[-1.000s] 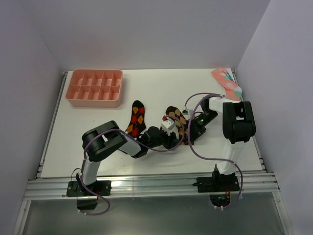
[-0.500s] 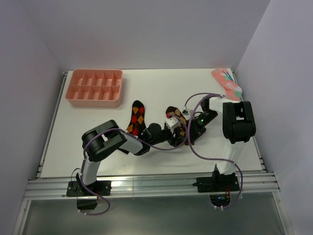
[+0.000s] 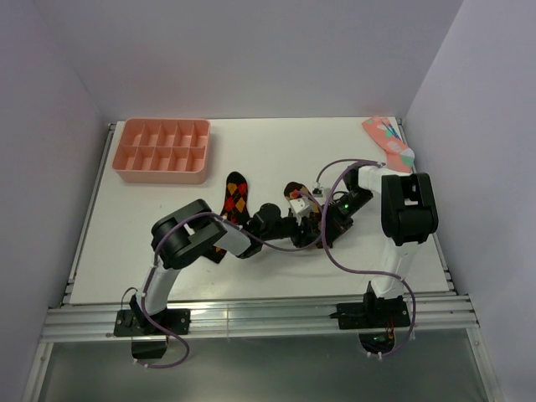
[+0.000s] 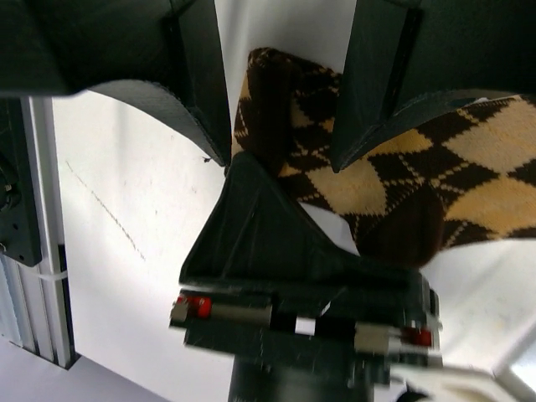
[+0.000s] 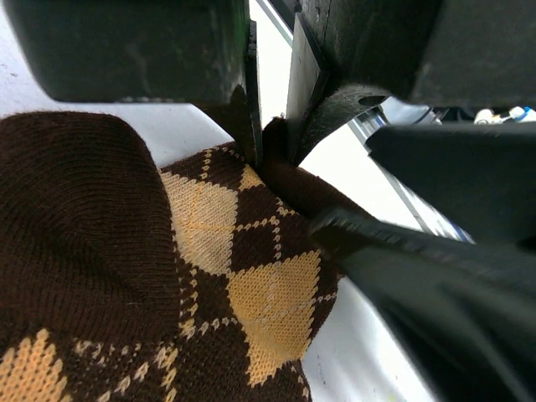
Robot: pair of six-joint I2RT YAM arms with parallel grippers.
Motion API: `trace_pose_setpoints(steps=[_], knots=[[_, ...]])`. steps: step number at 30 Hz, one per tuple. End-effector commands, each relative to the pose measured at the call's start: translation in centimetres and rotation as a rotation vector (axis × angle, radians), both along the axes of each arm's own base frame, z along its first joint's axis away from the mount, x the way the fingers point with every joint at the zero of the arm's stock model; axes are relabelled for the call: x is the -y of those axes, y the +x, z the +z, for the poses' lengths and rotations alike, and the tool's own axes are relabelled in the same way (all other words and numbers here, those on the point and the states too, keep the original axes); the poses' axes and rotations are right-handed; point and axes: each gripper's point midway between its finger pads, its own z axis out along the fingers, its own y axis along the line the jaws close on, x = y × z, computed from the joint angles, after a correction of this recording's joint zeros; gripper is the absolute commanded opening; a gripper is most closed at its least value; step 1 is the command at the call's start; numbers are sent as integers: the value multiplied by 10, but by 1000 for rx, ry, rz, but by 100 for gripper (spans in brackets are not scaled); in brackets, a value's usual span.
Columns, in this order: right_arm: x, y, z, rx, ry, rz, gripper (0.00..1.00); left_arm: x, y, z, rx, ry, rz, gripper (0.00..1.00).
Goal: Roll the socks
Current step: Roll the sock at the center of the board.
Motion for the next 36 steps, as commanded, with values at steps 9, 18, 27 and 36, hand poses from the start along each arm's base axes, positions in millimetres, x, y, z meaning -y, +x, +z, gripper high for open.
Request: trace_pose_setpoints(steps=[9, 18, 27, 36], knots=[[20, 6, -19, 25, -101, 32, 20, 1, -17, -7, -84, -17, -87, 55], [19, 5, -20, 14, -101, 30, 20, -1, -19, -26, -143, 19, -72, 53], [20, 3, -22, 5, -106, 31, 20, -6, -23, -37, -213, 26, -53, 50], [20, 2, -21, 3, -106, 25, 20, -11, -31, -52, -313, 60, -46, 38]])
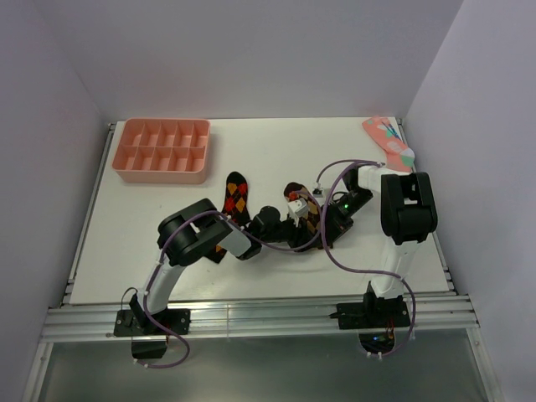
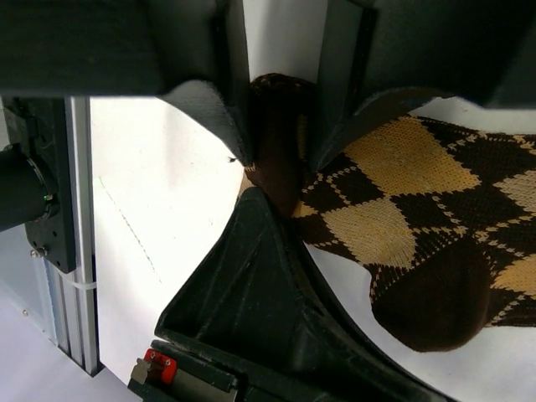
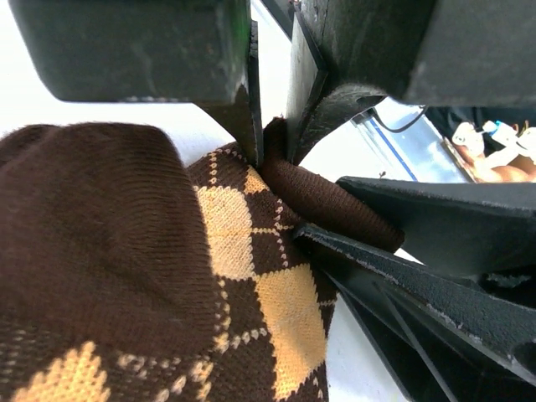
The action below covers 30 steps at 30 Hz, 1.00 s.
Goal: Roll the socks
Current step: Roll the sock at the center of the board.
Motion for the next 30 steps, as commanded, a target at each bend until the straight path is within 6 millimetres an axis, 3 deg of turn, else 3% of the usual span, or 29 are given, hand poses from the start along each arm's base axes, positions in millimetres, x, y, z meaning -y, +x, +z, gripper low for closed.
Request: trace_pose_setpoints(steps=[1, 3, 6, 7, 8, 11, 19, 30], knots=[[19, 4, -19, 29, -94, 37, 20, -7, -15, -22, -101, 52, -19, 35], [19, 3, -20, 26, -93, 36, 20, -7, -14, -24, -119, 64, -10, 29], [18, 3, -19, 28, -89, 32, 20, -8, -12, -32, -166, 110, 18, 14], [18, 3, -18, 31, -88, 33, 20, -9, -12, -35, -190, 128, 30, 3], [17, 4, -18, 36, -85, 29, 20, -11, -13, -39, -215, 157, 33, 0], [15, 3, -14, 48, -68, 26, 22, -15, -14, -51, -285, 240, 63, 0], [9, 15, 4, 134, -17, -2, 34, -24, -21, -59, -435, 328, 82, 0], [15, 42, 44, 282, 102, -103, 35, -57, -18, -61, -582, 433, 105, 0]])
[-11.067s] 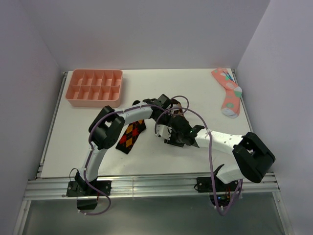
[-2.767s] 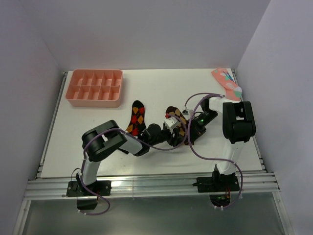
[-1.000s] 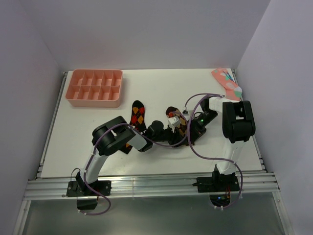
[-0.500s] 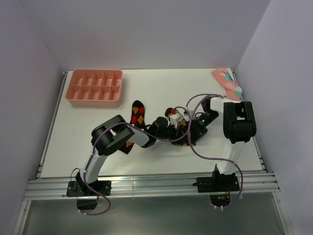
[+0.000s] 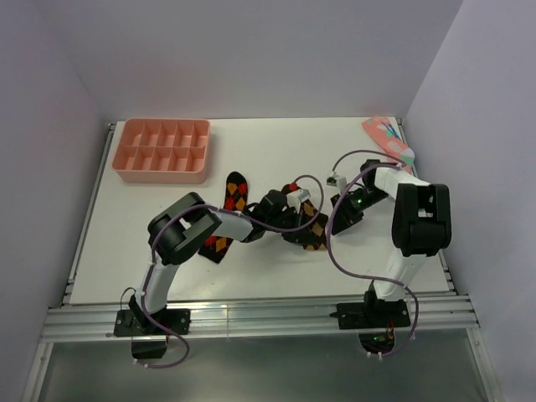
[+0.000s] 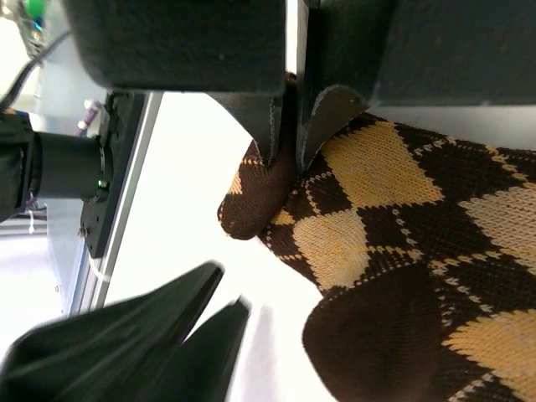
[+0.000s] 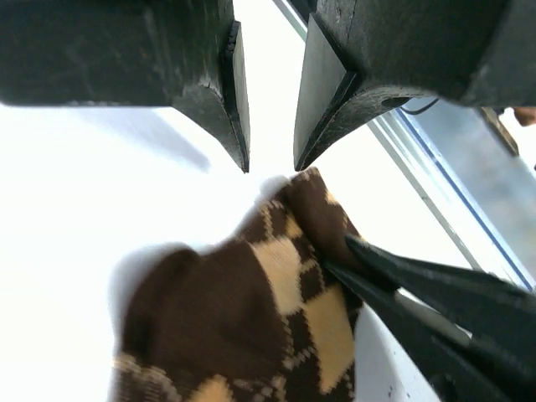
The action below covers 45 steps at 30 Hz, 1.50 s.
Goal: Roll the socks
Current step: Roll the sock at the center of the board.
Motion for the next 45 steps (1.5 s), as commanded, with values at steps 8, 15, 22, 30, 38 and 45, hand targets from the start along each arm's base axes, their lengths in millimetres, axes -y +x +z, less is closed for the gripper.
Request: trace_pose_setpoints(steps=[8, 15, 22, 30, 38, 45], knots=[[-2, 7, 43, 278, 131, 119, 37, -60, -19, -51, -325, 279, 9, 0], [-14, -9, 33, 417, 29, 273, 38, -71, -16, -50, -421, 341, -1, 0], [-45, -11, 39, 654, -25, 360, 41, -72, -12, -50, -478, 373, -7, 0], [-70, -24, 23, 727, -58, 502, 41, -77, -14, -56, -544, 412, -16, 0], [-83, -28, 12, 766, -98, 561, 42, -77, -12, -56, -560, 433, -25, 0], [-91, -32, -5, 775, -158, 611, 43, -80, -7, -55, -567, 433, -22, 0]])
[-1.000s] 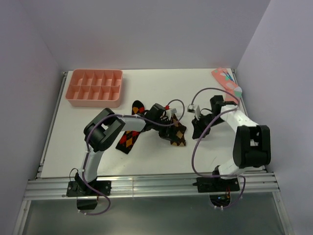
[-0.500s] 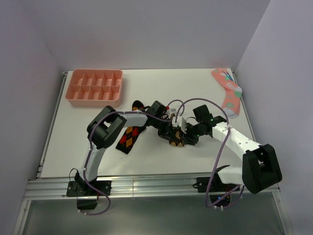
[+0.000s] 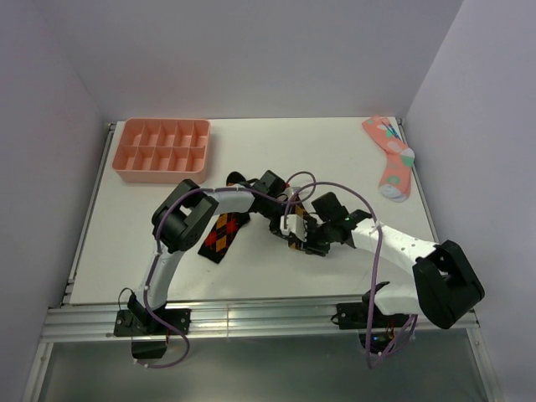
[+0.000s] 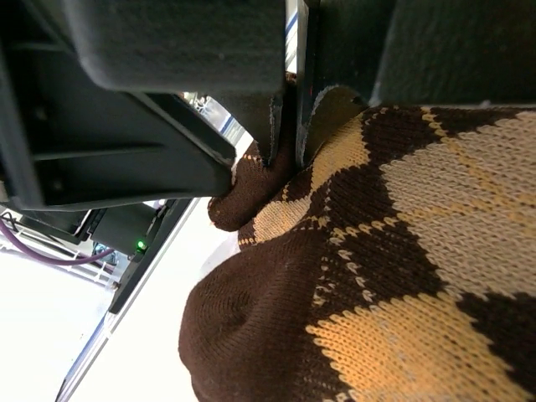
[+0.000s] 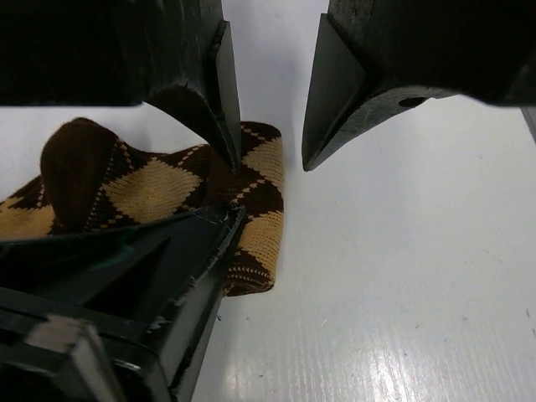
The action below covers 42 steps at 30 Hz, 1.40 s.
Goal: Roll the socks
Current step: Roll the sock at the center of the board.
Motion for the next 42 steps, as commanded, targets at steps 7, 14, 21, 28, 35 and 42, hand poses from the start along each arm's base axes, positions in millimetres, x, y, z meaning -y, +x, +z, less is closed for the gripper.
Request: trace_pose_setpoints(steps=[7, 14, 21, 28, 35, 42], knots=[[-6, 18, -9, 113, -50, -23, 45, -35, -9, -55, -36, 199, -3, 0], [-5, 17, -21, 94, -102, -21, 44, -36, -9, -57, -45, 196, -9, 0], [-4, 24, -22, 103, -144, -22, 44, -36, -9, -58, -54, 192, -19, 0], [-2, 15, -25, 56, -155, -24, 32, -35, -11, -56, -74, 174, -13, 0], [0, 0, -25, -35, -118, -45, 12, -31, -15, -50, -98, 117, 38, 13], [8, -5, -16, -157, -46, -70, 11, -20, 6, -21, -6, 20, 236, 34]])
